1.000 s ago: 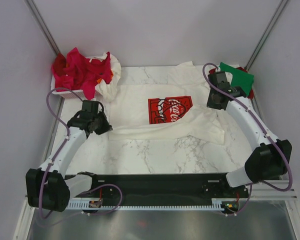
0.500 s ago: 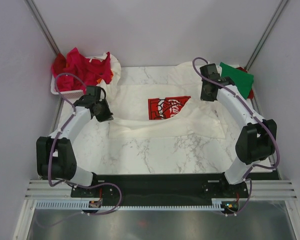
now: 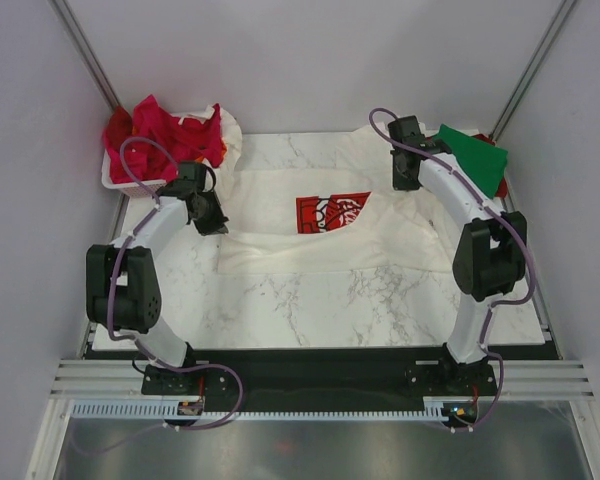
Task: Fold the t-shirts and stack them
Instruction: Fold the tshirt
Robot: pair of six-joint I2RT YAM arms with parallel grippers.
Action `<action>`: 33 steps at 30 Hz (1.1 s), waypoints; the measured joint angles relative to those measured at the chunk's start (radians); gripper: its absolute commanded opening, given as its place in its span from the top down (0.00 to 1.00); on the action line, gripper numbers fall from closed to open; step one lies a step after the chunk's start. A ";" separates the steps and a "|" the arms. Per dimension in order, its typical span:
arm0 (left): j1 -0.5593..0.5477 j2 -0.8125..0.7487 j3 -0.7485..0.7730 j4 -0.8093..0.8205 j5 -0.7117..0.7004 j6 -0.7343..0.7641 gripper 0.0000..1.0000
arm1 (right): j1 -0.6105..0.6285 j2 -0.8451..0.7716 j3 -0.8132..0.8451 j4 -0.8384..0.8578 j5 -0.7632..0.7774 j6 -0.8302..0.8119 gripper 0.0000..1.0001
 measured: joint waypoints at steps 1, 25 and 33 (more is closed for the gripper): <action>0.001 0.010 0.003 0.001 -0.001 0.001 0.98 | 0.000 0.013 0.008 0.000 0.001 -0.008 0.86; 0.025 -0.306 -0.248 0.052 -0.033 -0.027 0.19 | -0.226 -0.441 -0.514 0.133 0.003 0.155 0.02; 0.023 -0.309 -0.512 0.190 0.026 -0.180 0.13 | -0.374 -0.630 -0.842 0.206 -0.218 0.281 0.02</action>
